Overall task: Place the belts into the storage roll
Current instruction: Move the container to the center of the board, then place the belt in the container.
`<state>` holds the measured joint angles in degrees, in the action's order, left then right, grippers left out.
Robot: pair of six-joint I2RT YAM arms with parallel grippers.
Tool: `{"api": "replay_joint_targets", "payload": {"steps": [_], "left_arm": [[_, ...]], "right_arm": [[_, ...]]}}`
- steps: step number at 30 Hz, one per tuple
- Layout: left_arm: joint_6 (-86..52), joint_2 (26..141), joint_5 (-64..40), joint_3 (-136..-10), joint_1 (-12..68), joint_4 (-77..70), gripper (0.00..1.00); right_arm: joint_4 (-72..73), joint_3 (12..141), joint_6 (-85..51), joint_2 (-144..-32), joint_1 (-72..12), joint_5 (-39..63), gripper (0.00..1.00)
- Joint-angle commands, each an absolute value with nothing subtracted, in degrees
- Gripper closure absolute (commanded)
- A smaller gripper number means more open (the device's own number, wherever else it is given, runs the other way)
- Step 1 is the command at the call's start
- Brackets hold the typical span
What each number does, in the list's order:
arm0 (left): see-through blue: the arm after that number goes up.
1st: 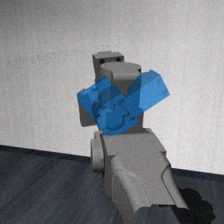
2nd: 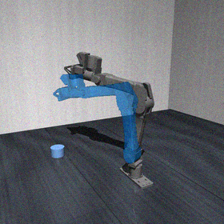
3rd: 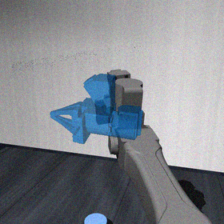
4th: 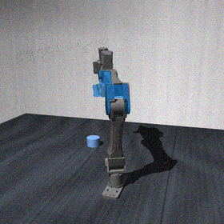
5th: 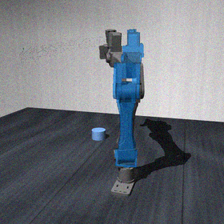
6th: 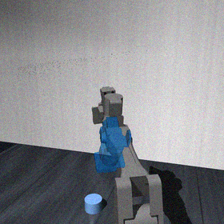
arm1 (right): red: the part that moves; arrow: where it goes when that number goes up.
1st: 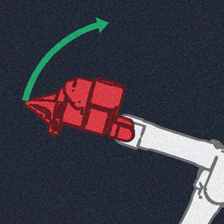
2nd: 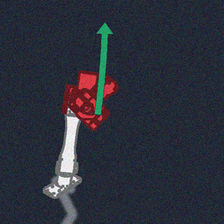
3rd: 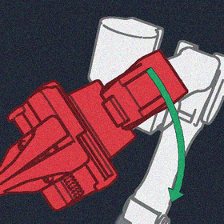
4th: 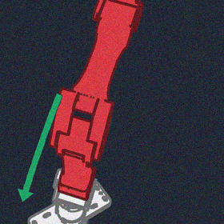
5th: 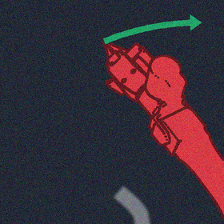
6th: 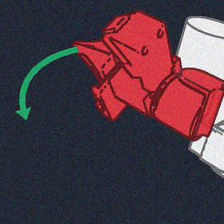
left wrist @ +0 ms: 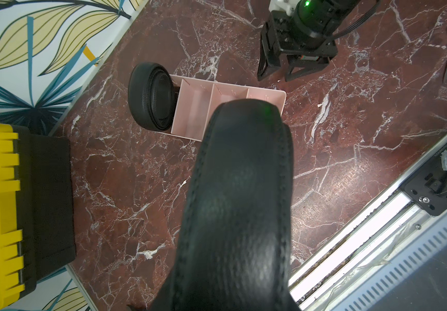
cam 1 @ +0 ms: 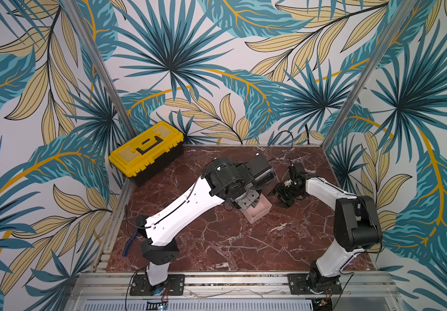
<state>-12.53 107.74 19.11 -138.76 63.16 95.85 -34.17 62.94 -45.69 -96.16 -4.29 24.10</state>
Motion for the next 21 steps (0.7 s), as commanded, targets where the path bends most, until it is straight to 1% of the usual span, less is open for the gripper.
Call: {"api": "replay_joint_targets", "payload": {"steps": [1, 5, 8, 10, 16, 21], "left_arm": [[-11.52, 108.49, 21.61, -140.71, 63.8, 99.15, 1.0], [-11.01, 109.64, 21.97, -141.04, 64.08, 98.55, 1.0], [-10.77, 111.01, 21.82, -141.92, 64.16, 98.34, 1.0], [-10.73, 111.84, 21.73, -142.52, 64.25, 98.34, 1.0], [-10.37, 113.49, 21.62, -142.25, 64.25, 98.09, 1.0], [-10.46, 114.16, 21.71, -141.41, 64.3, 98.09, 1.0]], "right_arm": [[-33.26, 60.63, -46.64, -89.09, -2.79, 23.91, 0.33], [-36.42, 58.3, -46.98, -80.06, -1.52, 23.99, 0.29], [-41.68, 58.85, -44.86, -76.37, -1.26, 24.17, 0.29], [-42.25, 57.49, -45.23, -73.98, -1.3, 24.8, 0.28], [-41.16, 53.66, -46.47, -70.72, -1.27, 25.93, 0.28], [-40.6, 53.26, -46.15, -70.85, -1.25, 26.28, 0.28]]}}
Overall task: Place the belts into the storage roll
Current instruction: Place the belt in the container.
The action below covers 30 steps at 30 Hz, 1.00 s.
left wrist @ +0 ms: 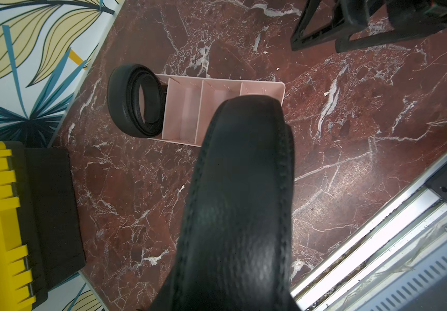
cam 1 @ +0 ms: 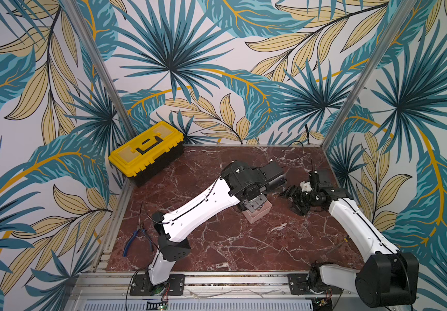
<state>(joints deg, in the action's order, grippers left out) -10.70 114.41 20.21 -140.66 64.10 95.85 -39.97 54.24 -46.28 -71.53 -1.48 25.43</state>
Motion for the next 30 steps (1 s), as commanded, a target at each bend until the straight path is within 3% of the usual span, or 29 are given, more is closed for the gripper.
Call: {"api": "replay_joint_targets", "payload": {"steps": [1, 13, 30], "left_arm": [[-10.5, 114.04, 21.79, -140.97, 64.31, 98.09, 1.0], [-9.54, 114.61, 21.73, -131.98, 64.29, 97.81, 1.0], [-7.34, 122.84, 20.58, -138.82, 63.91, 93.93, 1.0]], "right_arm": [[-40.45, 53.26, -46.15, -70.93, -1.29, 26.28, 0.28], [-38.34, 53.32, -45.45, -71.08, -1.25, 25.41, 0.26], [-36.84, 51.03, -45.84, -69.17, -0.73, 24.28, 0.23]]}}
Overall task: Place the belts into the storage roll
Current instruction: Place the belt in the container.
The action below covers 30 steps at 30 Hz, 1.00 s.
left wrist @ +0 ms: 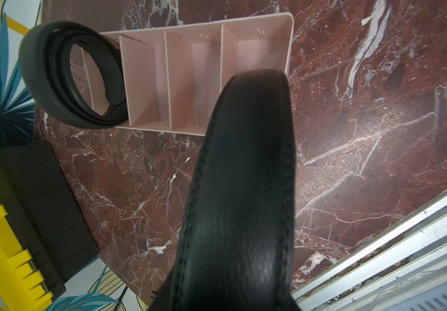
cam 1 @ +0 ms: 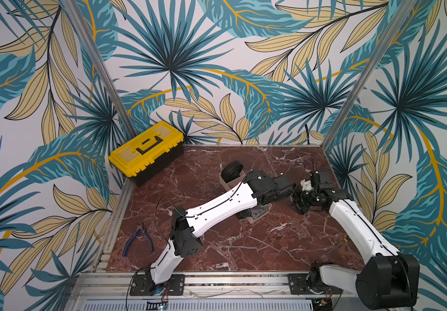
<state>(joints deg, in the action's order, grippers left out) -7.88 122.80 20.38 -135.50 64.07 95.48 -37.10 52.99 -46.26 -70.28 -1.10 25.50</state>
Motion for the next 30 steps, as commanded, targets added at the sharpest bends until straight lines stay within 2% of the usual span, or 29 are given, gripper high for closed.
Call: {"api": "replay_joint_targets", "payload": {"steps": [1, 7, 10, 18, 30], "left_arm": [[-7.32, 123.31, 20.48, -139.35, 63.81, 93.61, 1.0], [-8.39, 120.8, 20.43, -133.62, 63.2, 85.97, 1.0], [-8.85, 117.55, 20.76, -126.8, 62.94, 80.06, 1.0], [-10.63, 109.22, 20.59, -112.27, 61.54, 65.66, 1.0], [-9.51, 110.8, 17.52, -113.79, 60.6, 64.44, 1.0]], "right_arm": [[-37.05, 50.89, -45.71, -69.21, -0.62, 24.11, 0.22], [-37.69, 51.36, -46.08, -69.94, 0.13, 23.29, 0.15], [-37.19, 51.93, -46.67, -70.74, 0.66, 23.73, 0.01], [-38.49, 53.8, -46.14, -72.5, 0.88, 24.38, 0.01], [-36.57, 51.5, -47.81, -73.37, 0.97, 25.58, 0.01]]}}
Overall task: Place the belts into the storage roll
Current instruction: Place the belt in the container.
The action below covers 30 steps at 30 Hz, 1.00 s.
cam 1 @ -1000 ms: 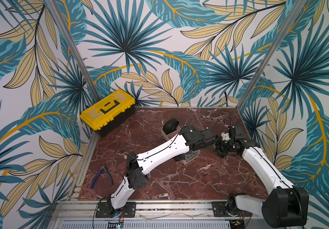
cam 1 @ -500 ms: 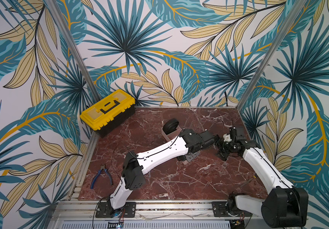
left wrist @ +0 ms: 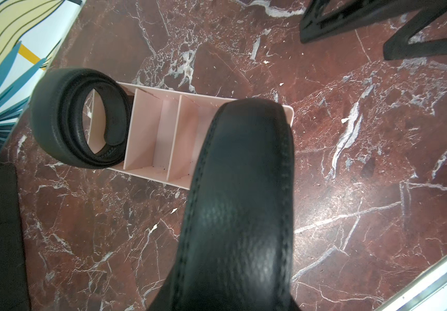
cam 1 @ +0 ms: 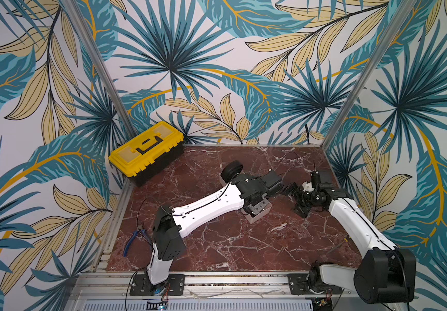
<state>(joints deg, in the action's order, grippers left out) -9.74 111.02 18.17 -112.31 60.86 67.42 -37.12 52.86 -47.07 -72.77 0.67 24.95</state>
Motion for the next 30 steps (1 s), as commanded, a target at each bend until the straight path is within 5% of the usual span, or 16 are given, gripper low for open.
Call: {"api": "replay_joint_targets", "payload": {"steps": [1, 30], "left_arm": [[-9.42, 110.99, 17.4, -113.65, 60.49, 64.27, 1.0], [-13.7, 103.93, 19.37, -90.84, 58.8, 37.53, 1.0]], "right_arm": [[-36.57, 51.57, -47.82, -73.39, 0.97, 25.58, 0.01], [-38.67, 51.25, -46.01, -74.75, 1.76, 25.49, 0.0]]}}
